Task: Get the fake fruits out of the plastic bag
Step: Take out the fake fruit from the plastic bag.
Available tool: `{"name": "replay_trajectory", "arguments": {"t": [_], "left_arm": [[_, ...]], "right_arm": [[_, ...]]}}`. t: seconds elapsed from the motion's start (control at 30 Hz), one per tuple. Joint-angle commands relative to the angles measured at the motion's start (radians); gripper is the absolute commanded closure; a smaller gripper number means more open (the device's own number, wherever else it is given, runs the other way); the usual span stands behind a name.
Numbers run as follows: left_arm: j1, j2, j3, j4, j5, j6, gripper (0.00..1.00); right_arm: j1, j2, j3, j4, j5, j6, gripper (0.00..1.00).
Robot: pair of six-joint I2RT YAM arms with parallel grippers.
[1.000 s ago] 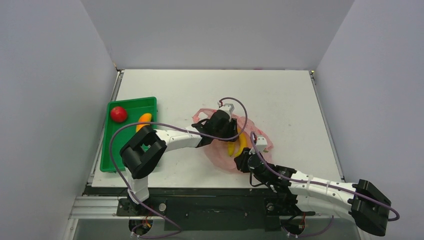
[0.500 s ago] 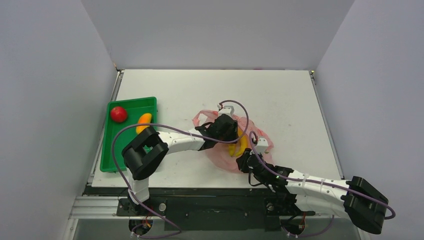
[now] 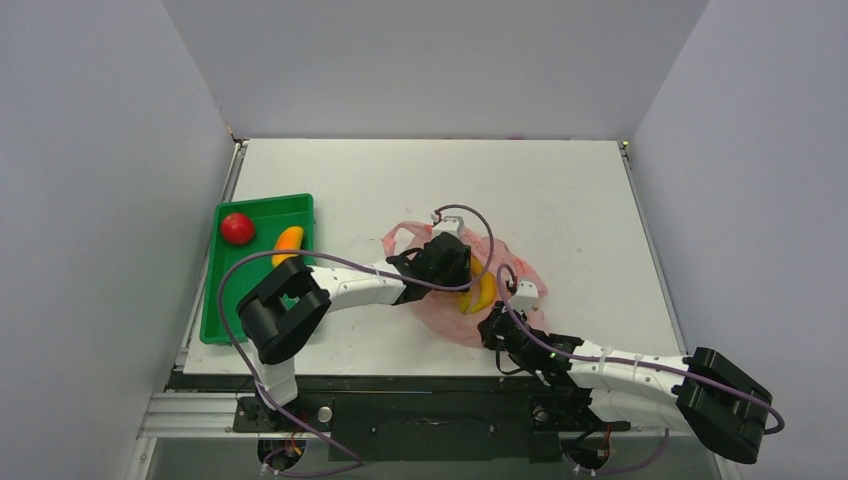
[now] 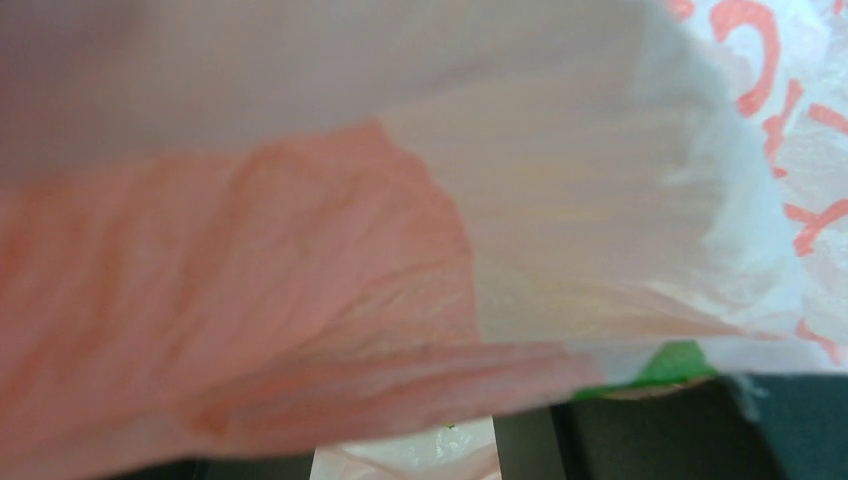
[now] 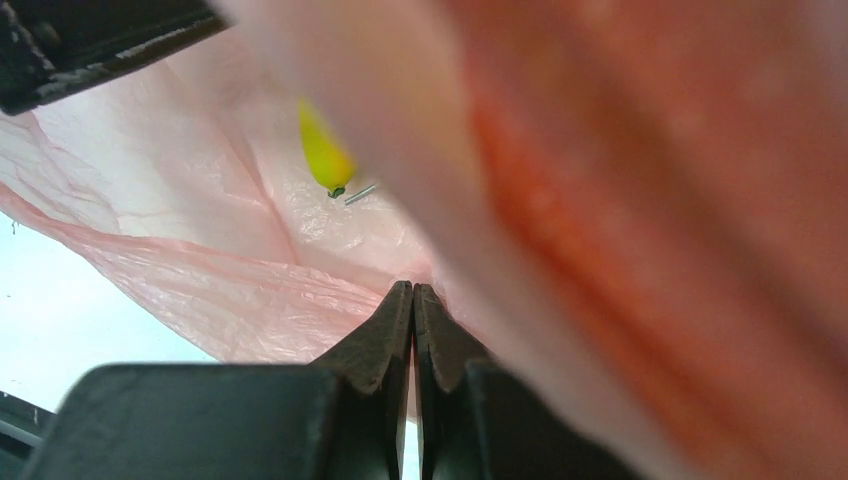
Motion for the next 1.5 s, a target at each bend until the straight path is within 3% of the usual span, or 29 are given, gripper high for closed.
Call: {"name": "replay_trajectory", "arguments": {"t": [0.0,0.23,0.4,0.53,0.63,0.9,1.23,1.33,1.47], "left_arm": [[-0.004,0.048,0.074,-0.006,0.006,0.002,0.49],[-0.004,0.143,0.162,-0.060,0.008,0.019,0.51],[-0.004,0.174,0.195,-0.085,0.037,0.034,0.64],[-0.003,0.149,0.186,-0.073,0.113,0.063,0.82],[0.003,0.085,0.164,-0.047,0.273,0.087,0.89],[0.040,-0.043,0.099,-0.001,0.637,0.041,0.96],[0.103,-0.243,-0.185,0.433,1.034,-0.186,1.00],[0.104,-0.333,-0.233,0.408,1.136,-0.160,1.00],[0.117,-0.502,-0.222,0.122,1.177,0.044,1.00]], "right_arm": [[-0.009,-0.003,-0.007,0.035,0.024,0.024,1.00],[-0.014,-0.029,-0.011,0.040,0.027,0.015,1.00],[-0.019,-0.039,-0.014,0.042,0.034,0.011,1.00],[-0.021,-0.035,-0.016,0.049,0.045,0.009,1.00],[-0.027,-0.029,-0.012,0.049,0.058,0.007,1.00],[-0.060,-0.057,-0.014,0.045,0.101,0.005,1.00],[-0.103,-0.160,-0.043,-0.031,0.195,0.046,1.00],[-0.129,-0.170,-0.043,-0.050,0.210,0.046,1.00],[-0.163,-0.149,-0.036,-0.050,0.211,0.041,1.00]]}}
